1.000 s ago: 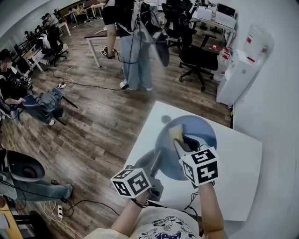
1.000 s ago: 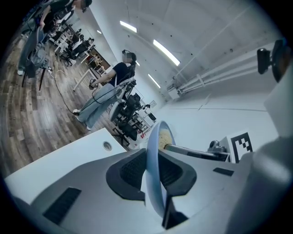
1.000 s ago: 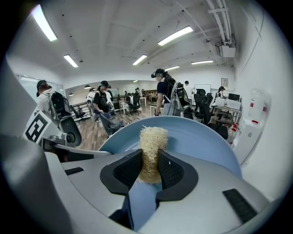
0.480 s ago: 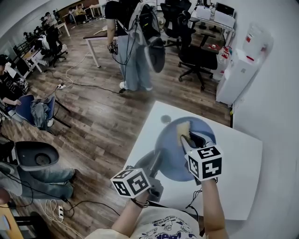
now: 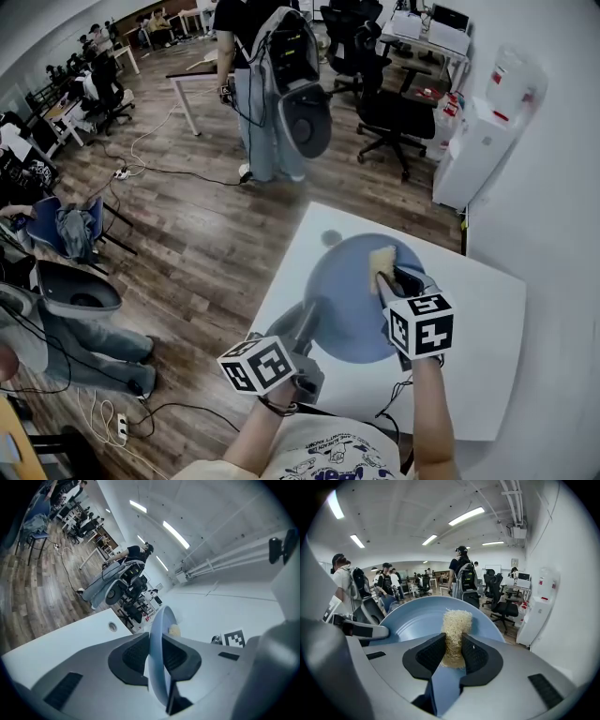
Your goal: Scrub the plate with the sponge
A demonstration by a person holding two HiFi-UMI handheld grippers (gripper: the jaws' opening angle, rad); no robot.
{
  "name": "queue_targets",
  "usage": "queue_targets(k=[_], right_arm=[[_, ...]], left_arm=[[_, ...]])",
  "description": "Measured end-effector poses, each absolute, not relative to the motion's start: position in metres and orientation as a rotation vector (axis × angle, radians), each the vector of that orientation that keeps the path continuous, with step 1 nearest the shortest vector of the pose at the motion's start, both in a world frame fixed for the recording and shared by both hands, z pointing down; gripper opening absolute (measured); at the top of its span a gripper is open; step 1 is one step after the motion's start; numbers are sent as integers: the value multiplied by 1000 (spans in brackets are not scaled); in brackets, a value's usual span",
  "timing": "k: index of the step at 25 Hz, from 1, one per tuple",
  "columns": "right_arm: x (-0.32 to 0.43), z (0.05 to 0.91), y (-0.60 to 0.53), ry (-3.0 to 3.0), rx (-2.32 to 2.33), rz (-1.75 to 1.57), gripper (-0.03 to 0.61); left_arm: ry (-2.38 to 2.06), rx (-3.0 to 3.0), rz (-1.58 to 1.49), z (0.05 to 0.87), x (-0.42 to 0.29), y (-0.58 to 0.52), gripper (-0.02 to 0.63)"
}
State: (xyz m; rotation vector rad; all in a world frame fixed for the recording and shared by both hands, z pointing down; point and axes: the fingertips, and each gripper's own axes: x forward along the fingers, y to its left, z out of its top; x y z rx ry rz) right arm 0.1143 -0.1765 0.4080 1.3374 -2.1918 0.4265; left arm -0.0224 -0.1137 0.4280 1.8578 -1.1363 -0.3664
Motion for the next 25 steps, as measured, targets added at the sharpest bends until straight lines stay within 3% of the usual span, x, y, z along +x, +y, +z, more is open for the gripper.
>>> queue_targets(k=[25], right_arm=[[115, 448, -147, -2126, 1275, 491, 104]], left_arm=[[-1239, 1778, -446, 430, -70, -122, 60]])
